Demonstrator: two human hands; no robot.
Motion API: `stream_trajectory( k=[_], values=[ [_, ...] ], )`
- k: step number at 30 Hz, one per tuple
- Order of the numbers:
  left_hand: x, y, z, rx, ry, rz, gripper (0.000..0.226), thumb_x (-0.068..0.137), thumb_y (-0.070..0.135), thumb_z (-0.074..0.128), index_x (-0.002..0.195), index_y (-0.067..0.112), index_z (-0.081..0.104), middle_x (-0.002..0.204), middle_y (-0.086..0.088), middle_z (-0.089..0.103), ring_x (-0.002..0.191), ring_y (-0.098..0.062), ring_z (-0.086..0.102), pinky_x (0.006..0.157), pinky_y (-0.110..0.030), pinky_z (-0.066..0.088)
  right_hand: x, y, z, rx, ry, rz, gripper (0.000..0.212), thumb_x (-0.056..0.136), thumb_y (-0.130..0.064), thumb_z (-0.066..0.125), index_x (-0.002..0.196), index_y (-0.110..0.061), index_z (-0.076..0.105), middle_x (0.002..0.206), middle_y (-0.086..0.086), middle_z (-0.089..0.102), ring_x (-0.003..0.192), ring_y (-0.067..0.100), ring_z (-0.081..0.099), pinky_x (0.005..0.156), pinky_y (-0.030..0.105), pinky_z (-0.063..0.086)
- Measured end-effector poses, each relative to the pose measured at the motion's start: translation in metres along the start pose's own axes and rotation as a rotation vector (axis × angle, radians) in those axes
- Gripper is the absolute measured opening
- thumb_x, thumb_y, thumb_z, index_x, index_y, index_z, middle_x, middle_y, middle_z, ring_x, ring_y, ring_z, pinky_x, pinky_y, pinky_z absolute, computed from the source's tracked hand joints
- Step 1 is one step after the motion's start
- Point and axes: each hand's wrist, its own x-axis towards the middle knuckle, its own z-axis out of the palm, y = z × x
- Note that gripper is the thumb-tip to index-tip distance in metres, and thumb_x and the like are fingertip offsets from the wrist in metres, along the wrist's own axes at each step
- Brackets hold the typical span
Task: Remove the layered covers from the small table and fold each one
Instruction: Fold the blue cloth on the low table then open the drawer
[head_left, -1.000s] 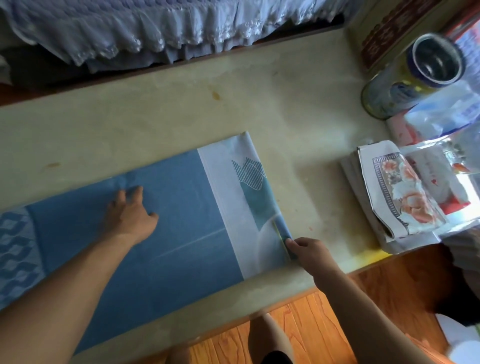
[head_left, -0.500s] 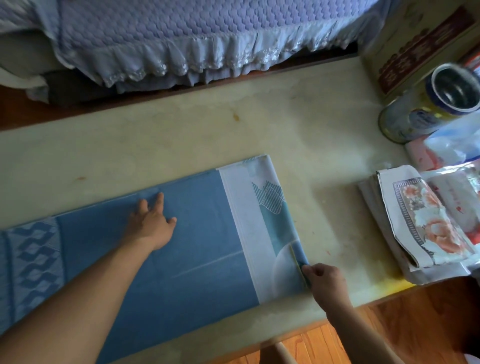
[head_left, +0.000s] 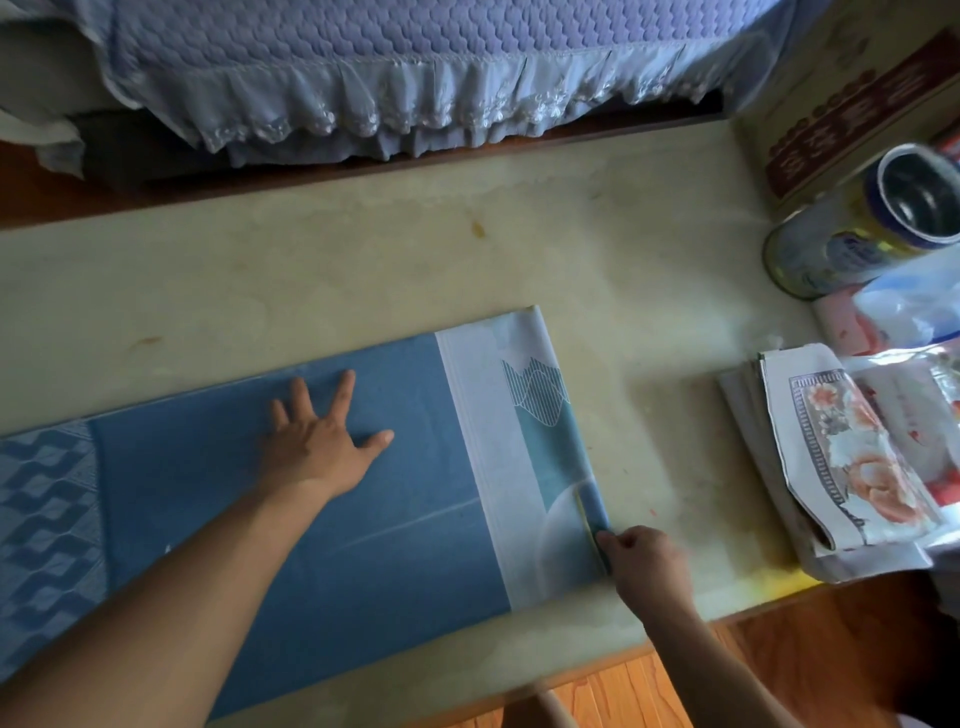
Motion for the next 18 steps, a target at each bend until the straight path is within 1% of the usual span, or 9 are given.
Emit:
stream_trajectory(
  k=[2, 4, 5, 7, 9, 12, 14, 16, 18],
  values=[
    [-0.003, 0.001, 0.005, 0.011, -0.002, -0.012, 0.099, 0.080, 0.091, 0.033, 0.156, 0.048, -0.014, 0.166, -0.011, -0.013, 0.151, -0.043, 0.003, 0.113, -0.060, 0.030, -0.001, -0.026, -0.002, -0.230, 0.295, -0.179, 0.023, 0.087, -0.031, 0.064, 0.097, -0.011, 0.060, 0.101, 0.010, 0.056, 0.093, 0.031, 0.053, 0.079, 0.043, 0.049],
    [-0.003, 0.005, 0.014, -0.009, 0.035, -0.031, 0.098, 0.079, 0.092, 0.030, 0.155, 0.049, -0.015, 0.166, -0.011, -0.015, 0.152, -0.042, -0.001, 0.113, -0.064, 0.024, 0.000, -0.078, 0.008, -0.242, 0.486, -0.595, 0.031, 0.086, -0.026, 0.062, 0.112, -0.010, 0.058, 0.115, 0.013, 0.055, 0.105, 0.035, 0.052, 0.087, 0.045, 0.046],
    [-0.003, 0.007, 0.020, -0.045, 0.060, -0.045, 0.095, 0.080, 0.091, 0.027, 0.155, 0.050, -0.013, 0.166, -0.010, -0.016, 0.152, -0.041, -0.003, 0.114, -0.066, 0.020, 0.004, -0.107, 0.021, -0.228, 0.458, -0.804, 0.038, 0.090, -0.027, 0.059, 0.123, -0.009, 0.055, 0.128, 0.015, 0.054, 0.117, 0.037, 0.050, 0.096, 0.046, 0.044],
    [-0.001, 0.011, 0.034, -0.133, 0.115, -0.081, 0.085, 0.085, 0.086, 0.022, 0.156, 0.050, -0.007, 0.167, -0.009, -0.016, 0.153, -0.040, -0.007, 0.117, -0.068, 0.012, 0.016, -0.162, 0.052, -0.289, 0.283, -1.108, 0.052, 0.098, -0.033, 0.049, 0.145, -0.010, 0.043, 0.155, 0.016, 0.037, 0.145, 0.036, 0.030, 0.118, 0.045, 0.027],
    [0.001, 0.015, 0.048, -0.181, 0.206, -0.105, 0.079, 0.088, 0.082, 0.020, 0.158, 0.050, 0.000, 0.168, -0.010, -0.010, 0.153, -0.040, -0.005, 0.117, -0.071, 0.010, 0.044, -0.188, 0.069, -0.424, 0.171, -1.285, 0.060, 0.102, -0.041, 0.041, 0.154, -0.012, 0.033, 0.164, 0.014, 0.022, 0.153, 0.033, 0.014, 0.124, 0.045, 0.015],
    [0.006, 0.018, 0.066, -0.166, 0.384, -0.108, 0.077, 0.091, 0.075, 0.030, 0.159, 0.045, 0.012, 0.168, -0.015, 0.003, 0.153, -0.043, 0.002, 0.114, -0.074, 0.011, 0.114, -0.176, 0.046, -0.545, 0.251, -1.249, 0.068, 0.103, -0.055, 0.032, 0.157, -0.014, 0.028, 0.165, 0.012, 0.020, 0.154, 0.029, 0.014, 0.125, 0.045, 0.015],
    [0.007, 0.018, 0.074, -0.140, 0.455, -0.103, 0.075, 0.093, 0.070, 0.040, 0.159, 0.041, 0.018, 0.167, -0.019, 0.009, 0.152, -0.046, 0.007, 0.113, -0.075, 0.012, 0.148, -0.164, 0.016, -0.568, 0.292, -1.160, 0.072, 0.103, -0.060, 0.023, 0.160, -0.016, 0.018, 0.167, 0.007, 0.011, 0.155, 0.024, 0.005, 0.126, 0.041, 0.005],
    [0.008, 0.018, 0.077, -0.120, 0.470, -0.107, 0.075, 0.094, 0.068, 0.041, 0.159, 0.039, 0.019, 0.167, -0.019, 0.008, 0.152, -0.047, 0.007, 0.114, -0.075, 0.011, 0.157, -0.161, 0.005, -0.609, 0.265, -1.122, 0.074, 0.103, -0.062, 0.017, 0.161, -0.017, 0.007, 0.168, 0.002, 0.001, 0.155, 0.019, -0.004, 0.126, 0.039, 0.000],
    [0.010, 0.018, 0.075, -0.124, 0.427, -0.106, 0.075, 0.095, 0.069, 0.036, 0.160, 0.038, 0.015, 0.168, -0.019, 0.003, 0.153, -0.047, 0.003, 0.115, -0.075, 0.008, 0.153, -0.162, 0.008, -0.618, 0.290, -1.120, 0.074, 0.103, -0.062, 0.015, 0.161, -0.017, 0.004, 0.168, 0.001, -0.001, 0.155, 0.019, -0.005, 0.126, 0.041, 0.000]
  ],
)
